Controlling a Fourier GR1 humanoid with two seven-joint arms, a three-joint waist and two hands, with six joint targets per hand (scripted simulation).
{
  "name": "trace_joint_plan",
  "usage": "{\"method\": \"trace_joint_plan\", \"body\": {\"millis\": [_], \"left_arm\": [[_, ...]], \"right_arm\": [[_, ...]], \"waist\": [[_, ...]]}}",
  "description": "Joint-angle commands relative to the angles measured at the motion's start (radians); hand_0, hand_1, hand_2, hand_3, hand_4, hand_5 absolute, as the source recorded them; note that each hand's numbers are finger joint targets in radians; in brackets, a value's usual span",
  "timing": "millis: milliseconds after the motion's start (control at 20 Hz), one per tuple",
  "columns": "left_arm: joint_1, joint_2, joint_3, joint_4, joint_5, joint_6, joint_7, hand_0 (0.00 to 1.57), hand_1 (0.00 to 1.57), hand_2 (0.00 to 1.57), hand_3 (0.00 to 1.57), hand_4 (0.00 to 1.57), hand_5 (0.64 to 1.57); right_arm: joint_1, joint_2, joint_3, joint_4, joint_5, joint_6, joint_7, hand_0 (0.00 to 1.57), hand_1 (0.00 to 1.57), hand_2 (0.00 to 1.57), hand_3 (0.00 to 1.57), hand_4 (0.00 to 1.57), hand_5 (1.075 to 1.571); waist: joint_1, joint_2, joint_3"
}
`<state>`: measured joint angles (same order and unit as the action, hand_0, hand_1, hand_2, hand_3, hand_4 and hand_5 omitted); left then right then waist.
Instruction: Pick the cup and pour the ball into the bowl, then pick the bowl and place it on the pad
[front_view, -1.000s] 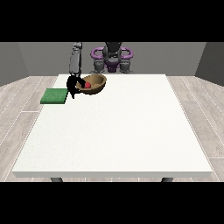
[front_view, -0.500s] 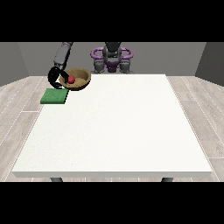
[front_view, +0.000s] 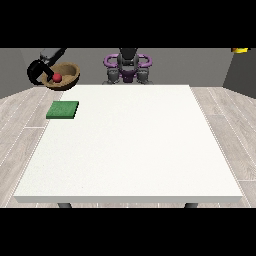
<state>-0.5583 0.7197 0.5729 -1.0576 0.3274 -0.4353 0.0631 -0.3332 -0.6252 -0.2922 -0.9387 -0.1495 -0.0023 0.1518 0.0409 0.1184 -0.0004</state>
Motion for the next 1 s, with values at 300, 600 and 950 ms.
{"method": "trace_joint_plan", "body": {"millis": [300,600,950], "left_arm": [[-0.010,0.044,0.017,0.049,0.019,-0.020,-0.107,0.00,0.00,0.00,0.00,1.22,1.552],[0.013,0.063,0.013,0.054,0.027,-0.050,-0.132,0.00,0.00,0.00,0.00,1.21,1.555],[-0.018,0.113,0.030,0.070,0.051,-0.057,-0.136,0.00,0.00,0.00,0.00,1.19,1.561]], "right_arm": [[-0.137,-0.019,-0.057,0.126,-0.009,0.001,-0.032,1.57,1.57,1.57,0.43,1.07,1.564],[-0.172,0.040,-0.072,0.197,-0.030,-0.012,-0.075,1.57,1.57,1.57,0.53,1.03,1.571],[-0.220,0.018,-0.148,0.284,-0.085,-0.031,-0.075,1.57,1.57,1.57,0.88,0.71,1.571]], "waist": [[0.017,0.117,0.0007],[0.034,0.113,0.0007],[0.023,0.161,0.0009]]}}
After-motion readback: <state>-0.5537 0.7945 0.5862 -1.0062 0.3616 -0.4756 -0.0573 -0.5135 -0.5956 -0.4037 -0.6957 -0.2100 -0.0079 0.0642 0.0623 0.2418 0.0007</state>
